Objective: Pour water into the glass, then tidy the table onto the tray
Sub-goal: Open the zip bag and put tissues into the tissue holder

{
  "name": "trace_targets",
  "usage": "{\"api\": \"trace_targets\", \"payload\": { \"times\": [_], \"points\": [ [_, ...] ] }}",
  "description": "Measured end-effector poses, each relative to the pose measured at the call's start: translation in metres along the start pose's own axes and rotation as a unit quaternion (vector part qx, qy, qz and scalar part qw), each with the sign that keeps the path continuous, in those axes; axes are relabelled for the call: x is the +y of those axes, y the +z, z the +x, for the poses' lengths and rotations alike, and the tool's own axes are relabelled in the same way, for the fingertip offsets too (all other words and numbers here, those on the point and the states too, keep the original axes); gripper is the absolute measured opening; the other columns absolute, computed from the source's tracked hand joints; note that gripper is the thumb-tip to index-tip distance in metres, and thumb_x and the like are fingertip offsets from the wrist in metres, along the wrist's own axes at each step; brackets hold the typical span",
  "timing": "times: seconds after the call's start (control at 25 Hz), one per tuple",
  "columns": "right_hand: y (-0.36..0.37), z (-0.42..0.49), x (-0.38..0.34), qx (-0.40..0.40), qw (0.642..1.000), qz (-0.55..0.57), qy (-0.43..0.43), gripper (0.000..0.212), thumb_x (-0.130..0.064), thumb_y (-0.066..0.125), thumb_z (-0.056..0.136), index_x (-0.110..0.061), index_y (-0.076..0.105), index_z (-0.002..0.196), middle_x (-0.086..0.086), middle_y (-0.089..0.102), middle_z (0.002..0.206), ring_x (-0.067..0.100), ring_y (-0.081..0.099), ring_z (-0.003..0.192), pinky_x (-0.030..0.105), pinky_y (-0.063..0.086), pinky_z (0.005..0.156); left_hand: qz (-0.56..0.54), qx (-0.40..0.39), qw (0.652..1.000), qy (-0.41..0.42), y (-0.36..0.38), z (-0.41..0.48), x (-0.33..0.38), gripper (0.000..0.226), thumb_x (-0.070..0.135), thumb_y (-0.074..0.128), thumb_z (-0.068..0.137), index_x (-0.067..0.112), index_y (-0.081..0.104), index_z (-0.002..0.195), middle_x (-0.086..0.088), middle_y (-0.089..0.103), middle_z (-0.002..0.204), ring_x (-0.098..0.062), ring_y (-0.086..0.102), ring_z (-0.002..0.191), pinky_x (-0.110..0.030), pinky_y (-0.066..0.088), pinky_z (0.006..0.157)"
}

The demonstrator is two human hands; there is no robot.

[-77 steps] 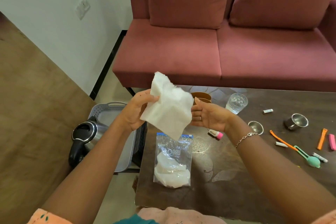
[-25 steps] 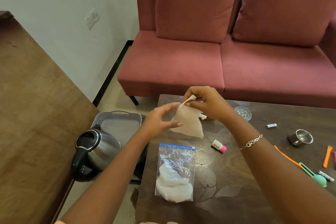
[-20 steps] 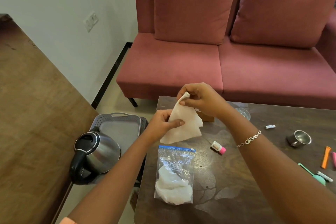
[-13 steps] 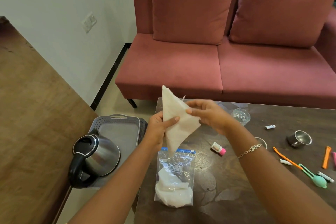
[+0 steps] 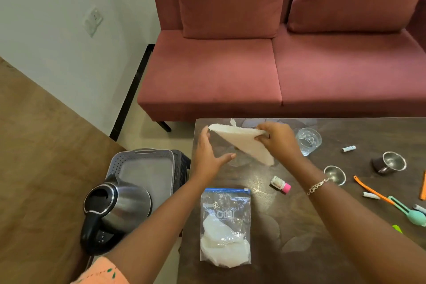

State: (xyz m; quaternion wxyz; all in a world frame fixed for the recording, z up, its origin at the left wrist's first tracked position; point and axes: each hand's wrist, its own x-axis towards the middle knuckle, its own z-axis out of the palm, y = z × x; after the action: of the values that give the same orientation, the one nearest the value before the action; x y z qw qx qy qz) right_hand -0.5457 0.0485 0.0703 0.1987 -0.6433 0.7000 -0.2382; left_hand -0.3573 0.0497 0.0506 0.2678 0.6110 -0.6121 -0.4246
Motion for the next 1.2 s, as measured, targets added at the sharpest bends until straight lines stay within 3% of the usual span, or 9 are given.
{"api": "trace_targets", "payload": {
  "times": [0.08,0.16,0.28,0.56,0.92,1.2],
  "points": [
    [0.001,0.024,0.018,0.023,0.997,-0.068,-0.034,0.019,-0.006,0.062,0.079,-0.009,0.07,0.096,0.014,0.068,0.092,0.036,0.061,0.086,0.034,0.042,0.066,0.15,-0.018,0.984,0.093,0.003,0.027,0.001,0.103,0.032,0.076,0.071,0.016,0.007,0.145,-0.005,0.017,0.154,-0.019,0.014,0.142,-0.038,0.02,0.117],
    [0.008,0.046,0.038,0.015,0.992,-0.114,-0.047,0.018,-0.006,0.059,0.081,-0.009,0.068,0.096,0.012,0.066,0.092,0.036,0.06,0.085,0.036,0.045,0.064,0.271,-0.066,0.946,0.163,0.013,0.054,0.001,0.105,0.033,0.074,0.073,0.016,0.0,0.146,-0.005,0.007,0.156,-0.021,0.002,0.144,-0.039,0.012,0.119],
    [0.027,0.072,0.069,-0.019,0.983,-0.176,-0.053,0.015,-0.006,0.054,0.083,-0.009,0.065,0.094,0.011,0.064,0.092,0.036,0.058,0.086,0.038,0.047,0.063,0.357,-0.146,0.902,0.194,0.04,0.087,-0.007,0.103,0.032,0.07,0.077,0.015,-0.004,0.146,-0.005,0.0,0.157,-0.021,-0.003,0.144,-0.037,0.004,0.116],
    [0.081,0.105,0.115,-0.114,0.962,-0.236,-0.073,0.023,-0.004,0.047,0.084,-0.009,0.06,0.103,0.01,0.06,0.103,0.031,0.056,0.1,0.038,0.047,0.073,0.361,-0.223,0.896,0.13,0.081,0.127,-0.045,0.1,0.031,0.068,0.079,0.014,-0.004,0.145,-0.007,-0.003,0.157,-0.021,-0.003,0.144,-0.038,0.008,0.119],
    [0.119,0.112,0.13,-0.171,0.961,-0.21,-0.061,0.022,-0.005,0.05,0.086,-0.007,0.059,0.106,0.012,0.06,0.104,0.031,0.055,0.1,0.04,0.048,0.079,0.339,-0.228,0.909,0.083,0.103,0.13,-0.072,0.101,0.03,0.07,0.077,0.015,-0.003,0.146,-0.005,-0.003,0.157,-0.021,-0.001,0.144,-0.039,0.01,0.116],
    [0.091,0.069,0.132,-0.097,0.98,-0.172,-0.015,0.044,0.003,0.05,0.082,-0.007,0.047,0.126,0.016,0.049,0.134,0.037,0.051,0.113,0.044,0.048,0.091,0.375,-0.195,0.901,0.092,0.083,0.092,-0.057,0.098,0.034,0.066,0.081,0.014,-0.005,0.146,-0.007,-0.006,0.157,-0.022,-0.003,0.144,-0.04,0.011,0.119]
  ]
}}
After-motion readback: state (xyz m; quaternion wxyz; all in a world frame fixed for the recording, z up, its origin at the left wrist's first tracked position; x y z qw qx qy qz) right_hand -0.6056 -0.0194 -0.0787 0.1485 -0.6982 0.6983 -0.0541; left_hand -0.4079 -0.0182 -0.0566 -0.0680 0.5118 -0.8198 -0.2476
